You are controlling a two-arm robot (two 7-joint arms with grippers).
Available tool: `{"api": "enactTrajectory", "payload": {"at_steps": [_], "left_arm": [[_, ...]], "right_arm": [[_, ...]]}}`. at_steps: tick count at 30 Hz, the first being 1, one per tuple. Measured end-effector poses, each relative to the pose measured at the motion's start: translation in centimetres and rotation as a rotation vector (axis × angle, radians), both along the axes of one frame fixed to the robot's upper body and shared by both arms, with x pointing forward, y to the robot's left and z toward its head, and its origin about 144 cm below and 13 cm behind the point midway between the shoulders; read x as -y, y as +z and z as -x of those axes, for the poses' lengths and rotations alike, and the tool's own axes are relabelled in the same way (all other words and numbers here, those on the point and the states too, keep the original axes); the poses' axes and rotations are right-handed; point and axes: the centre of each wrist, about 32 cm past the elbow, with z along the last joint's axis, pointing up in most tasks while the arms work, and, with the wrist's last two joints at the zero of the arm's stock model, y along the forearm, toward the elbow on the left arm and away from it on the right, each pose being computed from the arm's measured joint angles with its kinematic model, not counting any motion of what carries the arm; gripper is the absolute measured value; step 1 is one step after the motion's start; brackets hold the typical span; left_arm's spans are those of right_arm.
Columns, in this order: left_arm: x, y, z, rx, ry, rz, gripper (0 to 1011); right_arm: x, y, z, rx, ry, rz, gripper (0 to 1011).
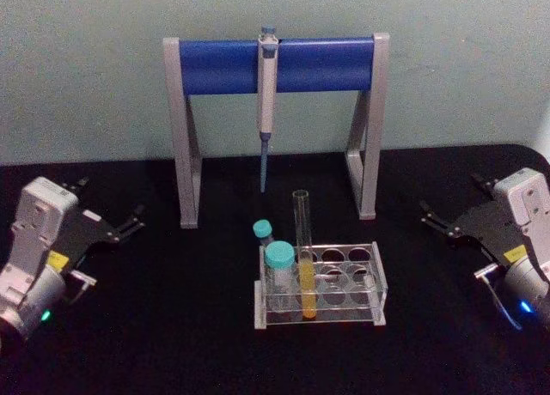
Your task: Pick up the test tube from the test tube rack, shake it, then place it back into the test tube rack.
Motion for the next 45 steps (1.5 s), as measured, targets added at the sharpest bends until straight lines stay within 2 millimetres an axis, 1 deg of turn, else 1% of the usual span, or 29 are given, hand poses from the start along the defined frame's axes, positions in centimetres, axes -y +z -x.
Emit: {"api": "enactTrajectory", "payload": {"at_steps": [45], "left_arm": [[0.0,0.0,0.0,0.0,0.0,0.0,1001]], "right_arm": [[0.05,0.04,-0.02,0.001,0.0,0.001,1000]]}}
